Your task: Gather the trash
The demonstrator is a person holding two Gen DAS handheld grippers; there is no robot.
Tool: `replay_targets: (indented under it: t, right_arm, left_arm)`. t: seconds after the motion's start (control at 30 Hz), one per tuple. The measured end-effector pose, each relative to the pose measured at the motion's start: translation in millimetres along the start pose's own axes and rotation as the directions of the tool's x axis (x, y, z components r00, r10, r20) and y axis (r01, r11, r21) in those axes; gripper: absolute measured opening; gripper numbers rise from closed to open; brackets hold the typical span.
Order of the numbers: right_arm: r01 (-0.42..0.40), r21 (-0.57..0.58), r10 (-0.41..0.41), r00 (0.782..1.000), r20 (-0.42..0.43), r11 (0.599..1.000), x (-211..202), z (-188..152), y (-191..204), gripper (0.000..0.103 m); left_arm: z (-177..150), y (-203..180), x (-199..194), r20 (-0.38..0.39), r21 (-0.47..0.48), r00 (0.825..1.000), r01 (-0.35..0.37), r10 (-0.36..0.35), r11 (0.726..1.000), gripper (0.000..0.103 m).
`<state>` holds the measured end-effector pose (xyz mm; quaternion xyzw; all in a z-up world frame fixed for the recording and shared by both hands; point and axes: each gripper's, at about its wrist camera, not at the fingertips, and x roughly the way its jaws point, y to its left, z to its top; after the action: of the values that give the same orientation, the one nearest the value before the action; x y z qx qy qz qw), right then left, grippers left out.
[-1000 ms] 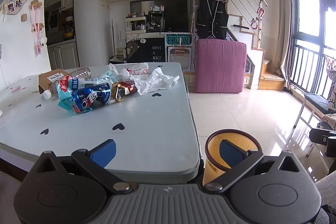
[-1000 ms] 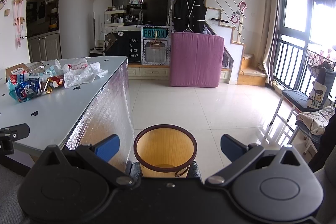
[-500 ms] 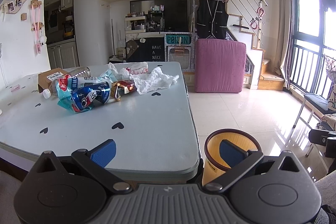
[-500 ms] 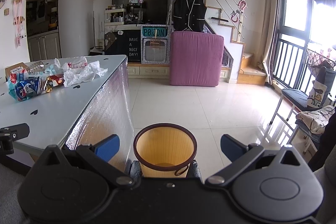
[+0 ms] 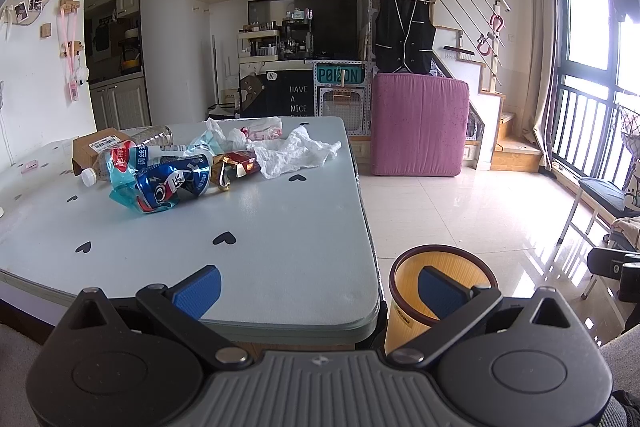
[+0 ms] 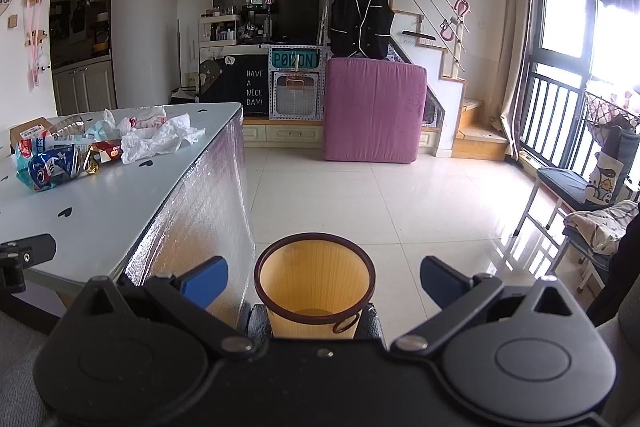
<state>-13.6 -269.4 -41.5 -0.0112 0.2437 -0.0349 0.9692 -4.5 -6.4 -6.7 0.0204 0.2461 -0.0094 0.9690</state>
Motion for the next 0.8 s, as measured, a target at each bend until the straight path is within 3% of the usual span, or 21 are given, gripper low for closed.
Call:
replay_targets:
  t: [0.5,0.8]
  right_arm:
    - [0.005,-0.013,-0.005,0.999,-0.04,1.0,6,-1,7,0.103]
    - [-0.031,-0.035,0.03,0.998,-0.05,0.999,23,10,16,0.103]
  left_arm:
    - [-6,6,4,-0.021,-0.015,1.0,-0.006,0.005,1.0,0.103]
    - [-4,29,14,-0.034,-0.045,0.998,-0.057,0.055,0.997,0.103]
